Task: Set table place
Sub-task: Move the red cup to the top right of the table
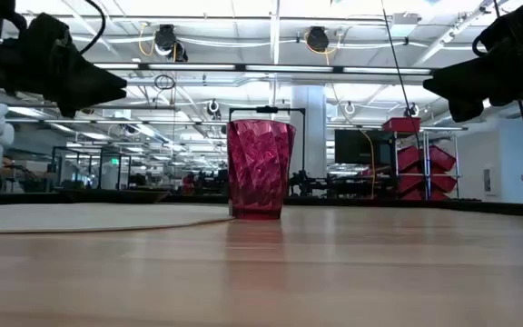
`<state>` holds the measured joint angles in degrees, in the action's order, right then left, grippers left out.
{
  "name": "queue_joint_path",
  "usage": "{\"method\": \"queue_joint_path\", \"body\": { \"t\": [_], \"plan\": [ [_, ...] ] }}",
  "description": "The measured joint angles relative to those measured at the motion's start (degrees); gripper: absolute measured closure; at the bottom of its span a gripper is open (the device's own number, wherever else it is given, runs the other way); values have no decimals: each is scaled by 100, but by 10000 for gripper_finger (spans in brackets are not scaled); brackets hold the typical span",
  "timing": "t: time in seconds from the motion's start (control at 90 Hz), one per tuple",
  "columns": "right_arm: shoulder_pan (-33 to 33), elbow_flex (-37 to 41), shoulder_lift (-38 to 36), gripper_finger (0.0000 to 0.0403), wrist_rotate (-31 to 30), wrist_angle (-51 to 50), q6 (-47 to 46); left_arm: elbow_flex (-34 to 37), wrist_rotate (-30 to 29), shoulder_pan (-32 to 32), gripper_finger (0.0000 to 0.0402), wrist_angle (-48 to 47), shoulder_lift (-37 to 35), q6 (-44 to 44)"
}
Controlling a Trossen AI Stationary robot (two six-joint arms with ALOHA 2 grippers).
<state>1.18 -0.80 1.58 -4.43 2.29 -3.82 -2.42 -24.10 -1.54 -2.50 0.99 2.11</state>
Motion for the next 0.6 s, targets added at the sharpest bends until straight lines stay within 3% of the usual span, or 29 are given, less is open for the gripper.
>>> {"method": "queue_joint_path", "body": {
  "t": [0.122, 0.3, 0.4, 0.6],
  "plan": [
    [1, 0, -2, 289, 1, 231, -74, -2, 0, 0, 256, 0, 2, -422],
    [3, 0, 1, 289, -20, 352, -1031, -3, -4, 0, 256, 5, 2, -409],
    [-6, 0, 0, 289, -473, 478, -1036, -4, -24, 0, 256, 119, 4, -407],
    [-8, 0, -2, 289, -955, 1855, -841, -9, -35, 0, 256, 1109, 2, -396]
  ]
}}
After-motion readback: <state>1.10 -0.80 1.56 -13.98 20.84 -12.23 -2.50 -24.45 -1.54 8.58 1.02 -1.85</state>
